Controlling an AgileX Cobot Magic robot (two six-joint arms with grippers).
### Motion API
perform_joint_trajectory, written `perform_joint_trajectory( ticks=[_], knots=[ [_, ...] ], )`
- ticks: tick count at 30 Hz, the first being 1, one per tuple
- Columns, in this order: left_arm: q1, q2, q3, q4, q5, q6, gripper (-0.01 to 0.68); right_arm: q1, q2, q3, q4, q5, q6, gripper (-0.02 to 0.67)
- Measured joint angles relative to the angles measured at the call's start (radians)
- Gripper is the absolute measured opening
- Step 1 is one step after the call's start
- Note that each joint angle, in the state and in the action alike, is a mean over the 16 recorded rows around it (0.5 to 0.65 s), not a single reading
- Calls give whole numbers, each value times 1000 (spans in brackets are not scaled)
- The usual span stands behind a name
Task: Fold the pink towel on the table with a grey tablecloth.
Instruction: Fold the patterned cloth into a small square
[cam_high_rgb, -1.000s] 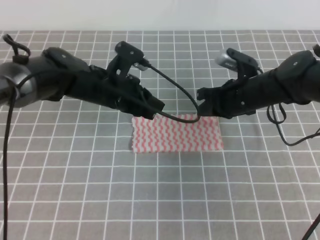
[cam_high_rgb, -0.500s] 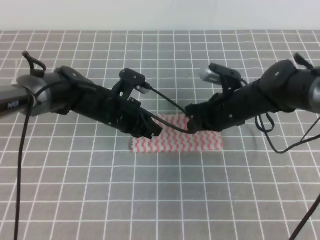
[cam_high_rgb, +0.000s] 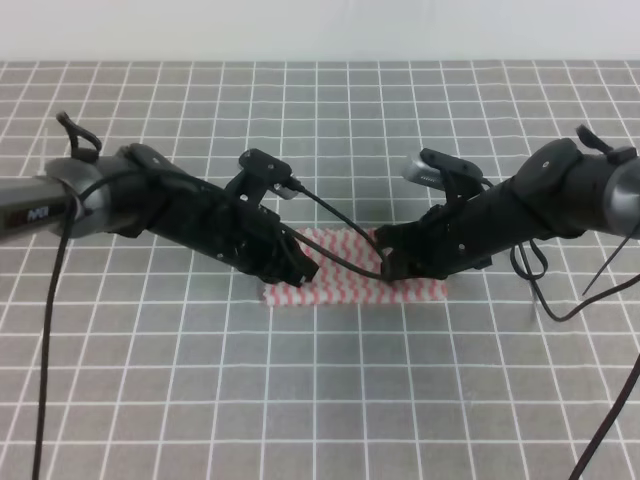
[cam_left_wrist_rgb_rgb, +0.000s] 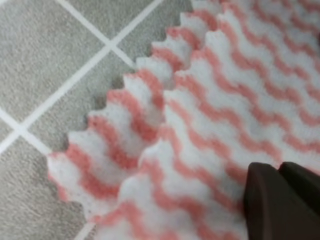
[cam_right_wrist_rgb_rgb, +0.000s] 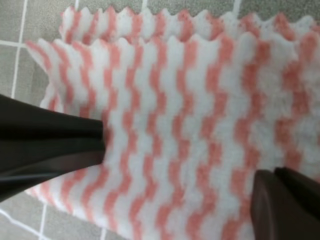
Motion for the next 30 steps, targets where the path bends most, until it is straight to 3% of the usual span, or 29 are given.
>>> perform_joint_trajectory(
  ticks=[20,30],
  knots=[
    [50,-50,0,41,26,-255,1,-53,-11,-89,-50,123,56,-15],
    [58,5,-4,25,30,-257,-2,-59,-15,-95,-132,134,124,-15]
  ],
)
